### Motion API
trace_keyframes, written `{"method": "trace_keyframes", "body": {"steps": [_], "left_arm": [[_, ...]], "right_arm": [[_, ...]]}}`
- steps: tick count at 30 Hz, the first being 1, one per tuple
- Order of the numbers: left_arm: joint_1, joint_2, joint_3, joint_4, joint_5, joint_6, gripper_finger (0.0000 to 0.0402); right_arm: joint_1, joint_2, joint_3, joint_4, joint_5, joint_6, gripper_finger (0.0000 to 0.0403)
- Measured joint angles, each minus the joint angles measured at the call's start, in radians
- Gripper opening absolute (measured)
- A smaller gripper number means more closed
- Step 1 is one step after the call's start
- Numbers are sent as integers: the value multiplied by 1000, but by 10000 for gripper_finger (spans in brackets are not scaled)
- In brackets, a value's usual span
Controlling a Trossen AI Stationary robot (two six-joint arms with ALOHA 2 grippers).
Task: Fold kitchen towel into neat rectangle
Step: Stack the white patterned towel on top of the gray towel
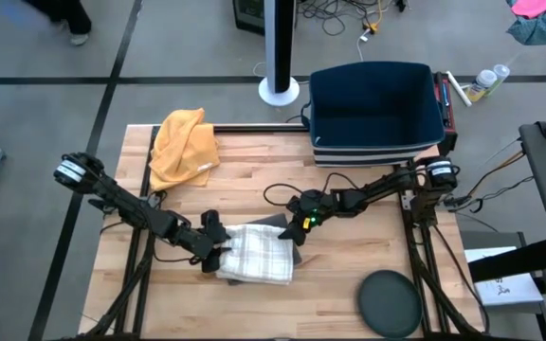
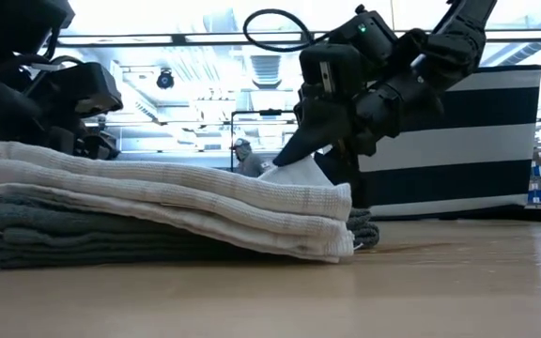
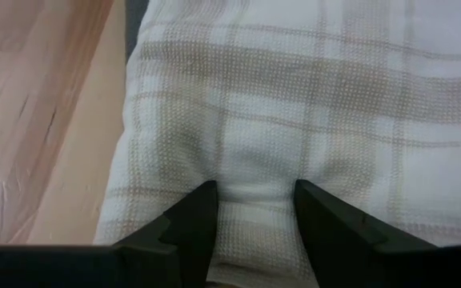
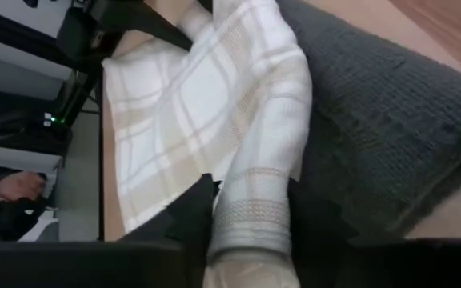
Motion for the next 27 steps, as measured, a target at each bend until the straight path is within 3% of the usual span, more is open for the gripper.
{"method": "trace_keyframes", "body": {"steps": [5,13,22,27], "left_arm": [[0,-18,37,-65,-4,48,164],[-2,-148,232,-443,-3,57,164],[34,-309,318,-544,-81,104,164],[100,-413,348,-548,-28,145,164]], "right_arm": [[0,-4,5,-1,-2,-37,20],[21,-100,62,-110,55,-212,17],[114,-157,226,-442,387,-608,14],[169,-159,329,-561,524,-774,14]]}}
